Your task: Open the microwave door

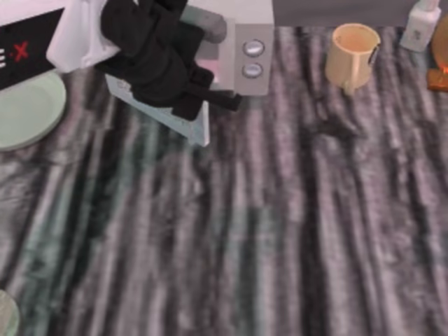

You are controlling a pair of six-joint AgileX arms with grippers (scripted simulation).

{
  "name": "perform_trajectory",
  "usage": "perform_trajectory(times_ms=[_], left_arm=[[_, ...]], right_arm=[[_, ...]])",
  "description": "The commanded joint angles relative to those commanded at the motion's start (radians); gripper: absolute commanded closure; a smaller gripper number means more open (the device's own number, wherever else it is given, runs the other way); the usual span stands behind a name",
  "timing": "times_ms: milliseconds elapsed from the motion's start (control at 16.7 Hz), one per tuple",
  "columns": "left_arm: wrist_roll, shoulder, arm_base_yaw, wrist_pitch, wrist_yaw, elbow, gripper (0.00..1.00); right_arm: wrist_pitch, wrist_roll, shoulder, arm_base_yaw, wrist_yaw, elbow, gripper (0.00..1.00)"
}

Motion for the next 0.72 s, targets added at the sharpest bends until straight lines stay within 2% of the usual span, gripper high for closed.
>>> perform_trajectory(times_ms=[360, 540, 720], left_arm=[[0.0, 0.0, 0.0, 0.0, 0.0, 0.0, 1.0], [0.012, -0.006, 0.0, 0.003, 0.014, -0.009, 1.0], [0.075, -0.033, 0.023, 0.003, 0.046, -0.048, 1.0]], right_arm=[[0.0, 0.0, 0.0, 0.0, 0.0, 0.0, 0.0], [0.0, 0.0, 0.0, 0.0, 0.0, 0.0, 0.0], [0.0, 0.0, 0.0, 0.0, 0.0, 0.0, 0.0]])
